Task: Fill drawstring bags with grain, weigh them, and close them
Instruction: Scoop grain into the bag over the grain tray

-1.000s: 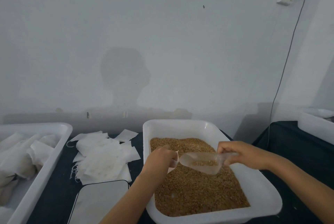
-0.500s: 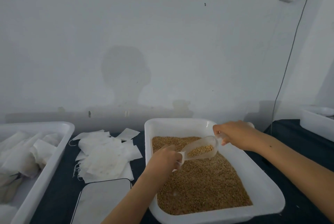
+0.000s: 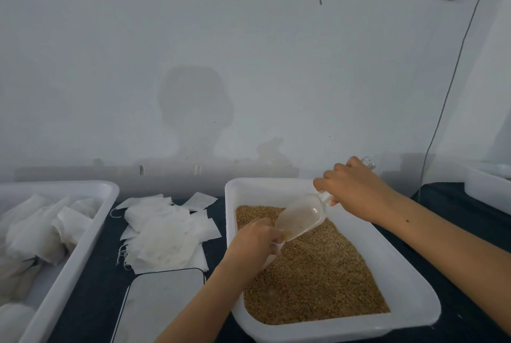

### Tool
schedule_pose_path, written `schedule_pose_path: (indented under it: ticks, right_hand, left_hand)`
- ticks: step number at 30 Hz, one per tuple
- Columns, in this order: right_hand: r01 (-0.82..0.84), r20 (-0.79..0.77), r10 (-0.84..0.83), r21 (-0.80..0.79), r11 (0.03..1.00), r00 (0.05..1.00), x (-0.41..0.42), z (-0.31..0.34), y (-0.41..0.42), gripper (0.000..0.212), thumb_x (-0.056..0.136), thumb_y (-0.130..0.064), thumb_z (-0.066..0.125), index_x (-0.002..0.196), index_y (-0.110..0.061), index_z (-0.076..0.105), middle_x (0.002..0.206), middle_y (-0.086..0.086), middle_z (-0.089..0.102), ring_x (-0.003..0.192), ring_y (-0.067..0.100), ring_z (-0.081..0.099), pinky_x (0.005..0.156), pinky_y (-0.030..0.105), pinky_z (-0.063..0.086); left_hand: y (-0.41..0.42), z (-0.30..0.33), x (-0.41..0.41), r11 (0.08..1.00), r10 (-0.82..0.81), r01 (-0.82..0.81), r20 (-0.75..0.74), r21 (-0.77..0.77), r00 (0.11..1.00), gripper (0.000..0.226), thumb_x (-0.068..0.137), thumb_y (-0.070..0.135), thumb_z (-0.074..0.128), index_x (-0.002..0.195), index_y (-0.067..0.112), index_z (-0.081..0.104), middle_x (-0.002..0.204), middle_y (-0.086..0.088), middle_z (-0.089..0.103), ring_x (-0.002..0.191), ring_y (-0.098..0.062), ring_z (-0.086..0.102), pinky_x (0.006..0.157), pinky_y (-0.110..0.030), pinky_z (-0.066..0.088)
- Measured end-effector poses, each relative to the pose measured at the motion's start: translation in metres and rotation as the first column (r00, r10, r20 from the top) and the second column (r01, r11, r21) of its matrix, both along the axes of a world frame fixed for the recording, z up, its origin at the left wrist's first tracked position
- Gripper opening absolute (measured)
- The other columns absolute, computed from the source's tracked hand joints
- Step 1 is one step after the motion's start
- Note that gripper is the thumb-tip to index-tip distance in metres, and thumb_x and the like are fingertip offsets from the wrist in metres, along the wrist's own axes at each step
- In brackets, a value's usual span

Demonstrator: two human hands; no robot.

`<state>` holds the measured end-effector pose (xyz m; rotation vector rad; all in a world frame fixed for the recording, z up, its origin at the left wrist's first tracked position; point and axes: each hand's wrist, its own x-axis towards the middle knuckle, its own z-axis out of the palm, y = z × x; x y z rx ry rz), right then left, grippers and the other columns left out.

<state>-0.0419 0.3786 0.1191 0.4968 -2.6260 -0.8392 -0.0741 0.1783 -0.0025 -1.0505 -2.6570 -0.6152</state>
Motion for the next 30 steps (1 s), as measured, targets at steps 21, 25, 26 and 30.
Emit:
schedule_pose_path:
  ticks: [21,25,26,30]
  right_hand:
    - [0.158,0.419,0.039,-0.424,0.892,0.907,0.022,-0.085,0.003,0.015,0.086,-0.029,0.064,0.082,-0.039,0.053,0.078,-0.021,0.054,0.084,-0.007,0.049,0.102,0.023,0.024]
    - [0.177,0.498,0.124,-0.514,0.840,0.858,0.024,-0.095,-0.002,0.007,0.085,-0.029,0.065,0.090,-0.032,0.061,0.088,-0.020,0.061,0.091,-0.007,0.058,0.107,0.024,0.030]
    - [0.199,0.522,0.132,-0.530,0.825,0.843,0.025,-0.095,-0.001,0.008,0.085,-0.027,0.065,0.089,-0.032,0.061,0.089,-0.020,0.062,0.091,-0.008,0.058,0.106,0.023,0.034]
    - [0.340,0.601,0.135,-0.607,0.719,0.787,0.026,-0.084,0.012,0.019,0.082,-0.021,0.069,0.080,-0.035,0.056,0.094,-0.019,0.062,0.096,-0.008,0.053,0.094,0.022,0.041]
  left_hand:
    - [-0.006,-0.004,-0.006,0.907,0.200,-0.257,0.196,0.335,0.960,0.014,0.097,0.013,0.047,0.083,0.012,0.047,0.081,0.000,0.055,0.069,-0.013,0.049,0.055,-0.017,0.035]
    - [-0.006,-0.005,-0.006,0.917,0.202,-0.257,0.201,0.306,0.959,0.011,0.097,0.012,0.047,0.088,0.007,0.051,0.091,-0.008,0.061,0.077,-0.019,0.054,0.063,-0.024,0.040]
    - [-0.005,-0.005,-0.006,0.921,0.199,-0.255,0.206,0.294,0.958,0.012,0.097,0.013,0.047,0.086,0.008,0.050,0.091,-0.009,0.061,0.076,-0.018,0.052,0.063,-0.023,0.039]
    - [-0.004,-0.006,-0.008,0.946,0.175,-0.220,0.200,0.236,0.964,0.038,0.093,0.008,0.052,0.063,0.024,0.034,0.082,0.002,0.050,0.072,-0.012,0.044,0.056,-0.009,0.032]
